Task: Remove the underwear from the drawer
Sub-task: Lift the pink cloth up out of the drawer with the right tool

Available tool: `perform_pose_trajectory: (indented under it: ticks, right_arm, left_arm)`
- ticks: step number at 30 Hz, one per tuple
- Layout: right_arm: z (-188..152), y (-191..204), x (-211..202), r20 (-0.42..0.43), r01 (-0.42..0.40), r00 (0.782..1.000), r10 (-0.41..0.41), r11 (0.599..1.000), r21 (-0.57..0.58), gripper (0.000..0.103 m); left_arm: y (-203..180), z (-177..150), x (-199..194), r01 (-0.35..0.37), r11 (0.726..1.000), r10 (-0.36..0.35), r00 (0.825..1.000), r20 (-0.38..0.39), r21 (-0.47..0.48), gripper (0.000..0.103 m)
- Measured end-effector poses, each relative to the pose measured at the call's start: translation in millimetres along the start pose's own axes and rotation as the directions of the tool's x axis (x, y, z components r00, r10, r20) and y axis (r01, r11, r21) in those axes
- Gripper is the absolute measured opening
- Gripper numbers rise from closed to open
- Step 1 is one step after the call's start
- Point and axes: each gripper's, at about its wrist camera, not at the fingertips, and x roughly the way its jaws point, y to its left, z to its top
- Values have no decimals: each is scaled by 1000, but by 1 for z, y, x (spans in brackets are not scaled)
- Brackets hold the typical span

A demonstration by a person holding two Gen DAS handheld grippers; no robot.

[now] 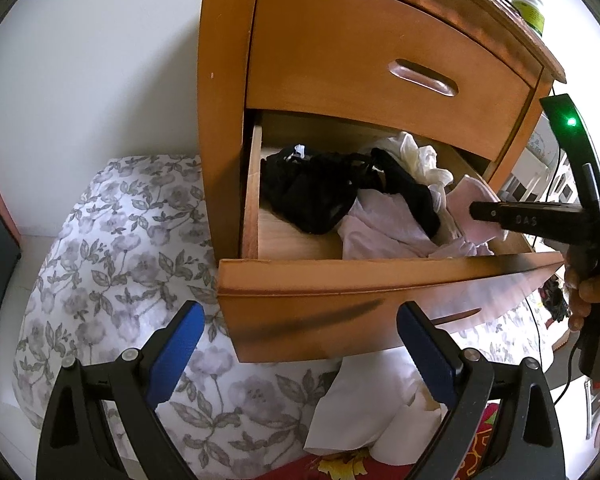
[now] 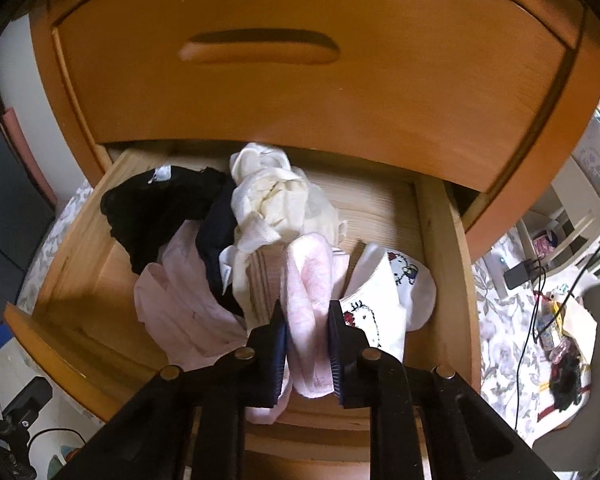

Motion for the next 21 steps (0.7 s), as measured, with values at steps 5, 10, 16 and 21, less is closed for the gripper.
perform_pose_trajectory:
  ticks: [5,10,16,21]
  right_arm:
    - [0,-5,-9,18,6,1000,-6,1000,30,19]
    - [2,-10,-23,46,-5,999,3,998,55,19]
    - [9,-14,-51,124,-13,992,3,997,75,19]
    - [15,-21,-83,201,-20,980,3,997,81,19]
  left_arm:
    - [5,-2,-1,-7,1000,7,1000,-11,-9,97]
    - [7,-1,-3,-13,1000,13,1000,-11,-18,97]
    - [4,-2,-7,-14,1000,14,1000,-13,-11,97]
    - [0,-1,-10,-14,1000,14,1000,-12,-5,97]
